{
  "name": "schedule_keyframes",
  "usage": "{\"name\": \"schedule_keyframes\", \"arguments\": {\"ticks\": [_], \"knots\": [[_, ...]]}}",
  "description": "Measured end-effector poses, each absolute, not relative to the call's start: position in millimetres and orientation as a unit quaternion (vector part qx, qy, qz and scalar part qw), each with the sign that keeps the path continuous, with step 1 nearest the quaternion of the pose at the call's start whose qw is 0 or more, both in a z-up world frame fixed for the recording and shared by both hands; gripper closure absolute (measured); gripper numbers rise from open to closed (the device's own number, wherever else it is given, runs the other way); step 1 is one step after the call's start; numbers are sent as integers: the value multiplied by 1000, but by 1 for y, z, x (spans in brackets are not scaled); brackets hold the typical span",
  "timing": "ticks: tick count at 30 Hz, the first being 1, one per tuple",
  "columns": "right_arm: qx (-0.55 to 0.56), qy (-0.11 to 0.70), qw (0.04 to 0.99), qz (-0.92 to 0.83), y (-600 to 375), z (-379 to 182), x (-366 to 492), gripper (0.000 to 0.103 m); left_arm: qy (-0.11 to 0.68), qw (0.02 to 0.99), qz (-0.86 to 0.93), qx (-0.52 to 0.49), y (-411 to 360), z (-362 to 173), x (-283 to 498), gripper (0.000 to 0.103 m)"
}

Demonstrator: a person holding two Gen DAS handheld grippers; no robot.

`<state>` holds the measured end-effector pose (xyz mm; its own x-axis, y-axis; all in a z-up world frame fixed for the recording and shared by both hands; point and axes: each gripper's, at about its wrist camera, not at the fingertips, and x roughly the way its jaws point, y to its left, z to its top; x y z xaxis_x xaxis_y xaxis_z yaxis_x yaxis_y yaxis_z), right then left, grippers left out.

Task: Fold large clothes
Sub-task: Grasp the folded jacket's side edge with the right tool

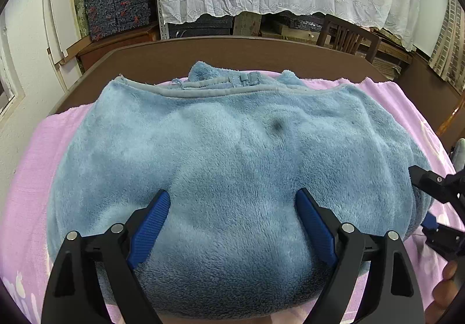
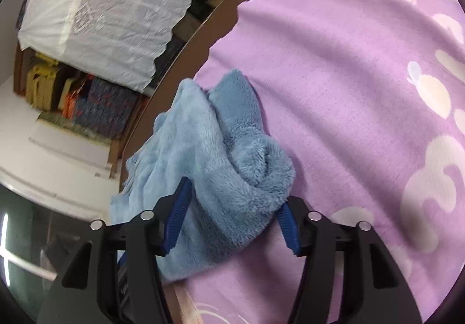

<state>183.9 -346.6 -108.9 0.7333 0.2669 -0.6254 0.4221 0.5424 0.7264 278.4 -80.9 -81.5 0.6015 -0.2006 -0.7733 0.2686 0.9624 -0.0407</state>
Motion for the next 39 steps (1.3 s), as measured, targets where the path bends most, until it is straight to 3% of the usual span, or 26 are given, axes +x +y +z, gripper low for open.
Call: {"name": "schedule_keyframes", "arguments": {"ticks": [8,12,21,25,29,33,39], "knots": [[466,348,813,-41,-328,-109,178,43,427,893,-133,40,-81,-81,278,14],[469,319,820,-70,-357,-114,182,54,428,893,-133,39,-82,-82,278,13],[457,336,822,-38,-345,-112,183,54,441,884,-153,-14,-66,-72,281,15],[474,328,816,-39,-355,-117,180,59,429,888,-158,-54,-49,-55,279,17],[474,320,819,-40,-357,-118,182,59,454,879,-143,-36,-52,-71,288,17],[449,319,833,-43,-353,-116,185,56,430,894,-111,50,-79,-79,278,13],[418,324,847,-52,-347,-113,188,57,439,891,-113,43,-76,-81,282,11]]}}
